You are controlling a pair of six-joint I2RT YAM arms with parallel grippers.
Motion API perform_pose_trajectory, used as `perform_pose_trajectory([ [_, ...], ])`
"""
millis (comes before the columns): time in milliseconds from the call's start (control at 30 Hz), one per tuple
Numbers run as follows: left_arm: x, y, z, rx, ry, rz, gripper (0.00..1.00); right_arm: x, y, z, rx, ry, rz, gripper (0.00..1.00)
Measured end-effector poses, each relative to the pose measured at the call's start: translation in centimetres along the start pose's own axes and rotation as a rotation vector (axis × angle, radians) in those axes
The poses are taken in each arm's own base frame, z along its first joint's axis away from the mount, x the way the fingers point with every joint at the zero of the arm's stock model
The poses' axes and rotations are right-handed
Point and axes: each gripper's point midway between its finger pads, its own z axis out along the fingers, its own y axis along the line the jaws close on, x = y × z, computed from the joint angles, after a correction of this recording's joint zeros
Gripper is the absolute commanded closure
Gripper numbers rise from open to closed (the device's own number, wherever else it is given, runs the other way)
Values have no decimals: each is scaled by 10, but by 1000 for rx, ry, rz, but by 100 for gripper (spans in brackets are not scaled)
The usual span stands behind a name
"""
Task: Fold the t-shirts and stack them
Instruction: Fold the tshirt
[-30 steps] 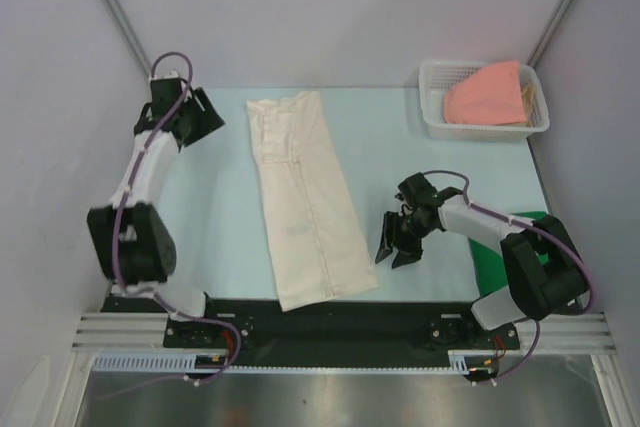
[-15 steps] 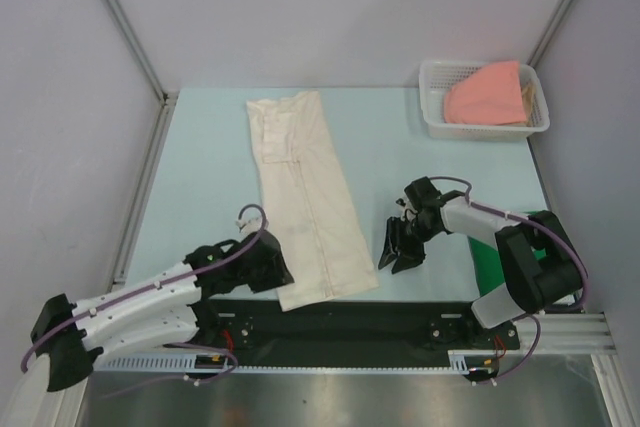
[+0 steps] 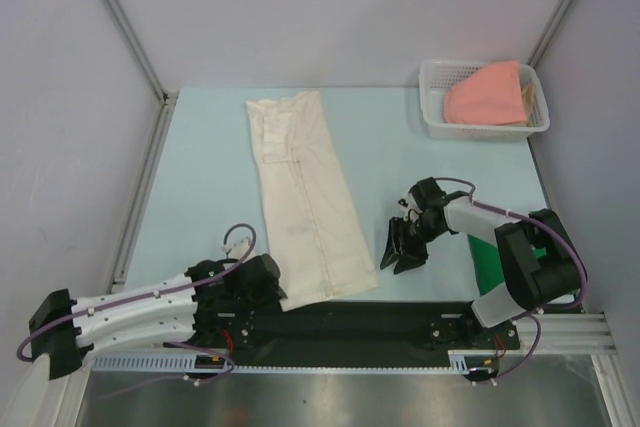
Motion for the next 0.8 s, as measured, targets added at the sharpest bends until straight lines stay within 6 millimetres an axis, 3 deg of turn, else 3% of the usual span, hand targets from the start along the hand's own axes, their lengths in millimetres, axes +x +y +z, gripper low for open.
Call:
perform_pose_trajectory([
  [167,10,22,14,-34,29,-24,49,0,0,2,-12,10,4,49],
  [367,9,14,17,41,22,-55,44,1,-1,6,-22,20,1,48],
  [800,9,9,28,100,11,-72,59,10,7,12,-81,70,-3,44],
])
